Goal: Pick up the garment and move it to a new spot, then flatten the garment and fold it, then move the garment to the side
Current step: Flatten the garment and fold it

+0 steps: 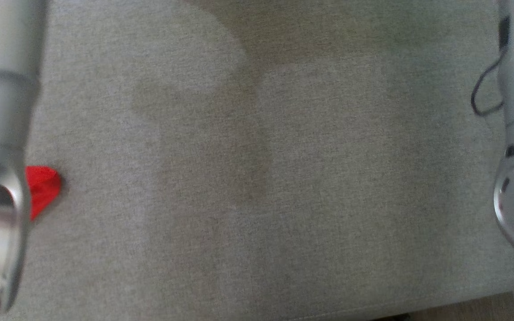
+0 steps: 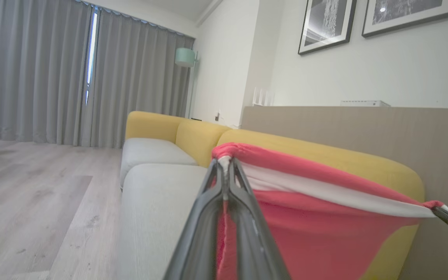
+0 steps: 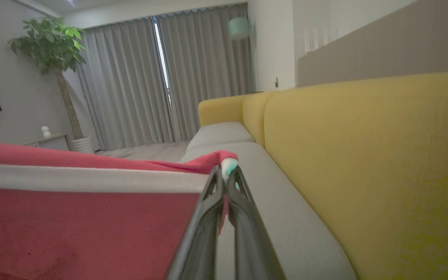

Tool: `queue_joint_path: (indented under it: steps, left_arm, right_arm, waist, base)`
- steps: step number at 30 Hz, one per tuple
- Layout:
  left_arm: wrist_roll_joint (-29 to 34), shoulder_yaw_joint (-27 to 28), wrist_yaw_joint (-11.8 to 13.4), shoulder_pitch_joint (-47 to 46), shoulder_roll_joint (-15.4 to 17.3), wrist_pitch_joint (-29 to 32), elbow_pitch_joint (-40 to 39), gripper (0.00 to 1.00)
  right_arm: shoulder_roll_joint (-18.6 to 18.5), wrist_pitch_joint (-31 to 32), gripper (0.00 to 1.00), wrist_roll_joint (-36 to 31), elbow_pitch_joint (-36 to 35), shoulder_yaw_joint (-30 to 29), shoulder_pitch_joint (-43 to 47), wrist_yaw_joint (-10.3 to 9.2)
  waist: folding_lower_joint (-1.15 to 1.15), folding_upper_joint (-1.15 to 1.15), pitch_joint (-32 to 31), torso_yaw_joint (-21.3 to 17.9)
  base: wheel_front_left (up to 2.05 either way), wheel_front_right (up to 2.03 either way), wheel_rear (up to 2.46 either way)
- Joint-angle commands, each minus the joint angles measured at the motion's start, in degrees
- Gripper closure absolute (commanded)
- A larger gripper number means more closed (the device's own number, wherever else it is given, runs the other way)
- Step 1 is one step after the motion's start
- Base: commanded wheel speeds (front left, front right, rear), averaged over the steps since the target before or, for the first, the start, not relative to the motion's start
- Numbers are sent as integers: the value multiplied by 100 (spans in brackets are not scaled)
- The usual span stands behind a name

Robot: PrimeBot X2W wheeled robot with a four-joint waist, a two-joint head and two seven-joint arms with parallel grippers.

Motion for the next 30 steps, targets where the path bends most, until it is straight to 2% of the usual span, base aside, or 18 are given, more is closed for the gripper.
queue_joint_path:
  steps: [1, 7, 13, 22, 30]
  left_arm:
    - [-208, -170, 17, 42, 288, -174, -96, 100]
    - [-750, -1155, 16, 1026, 542, -399, -230, 100]
    - [-1224, -1897, 15, 1987, 938, -516, -528, 100]
    - [-1410, -2512, 15, 3327, 1298, -655, -917, 100]
    - [-1219, -2573, 170, 4321, 1328, -695, -1323, 100]
  right_arm:
    - [-66, -28, 100, 37, 181, -27, 90, 16]
    - [-319, 242, 100, 401, 977, 526, 684, 16]
    - [-616, 726, 100, 1076, 1213, 1411, 1331, 16]
    - [-1223, 1564, 100, 2488, 578, 2704, 2555, 16]
    - [-1785, 1989, 100, 3405, -87, 3423, 3584, 16]
  waist:
    - [-1, 0, 9, 24]
    - [-1, 0, -137, 91]
    - [-1, 0, -523, 120]
    - [-1, 0, -1290, 134]
    - [-1, 0, -1971, 88]
  base:
    - [0, 0, 0]
    - [0, 0, 0]
    - [0, 0, 0]
    - [0, 0, 0]
    - [0, 0, 0]
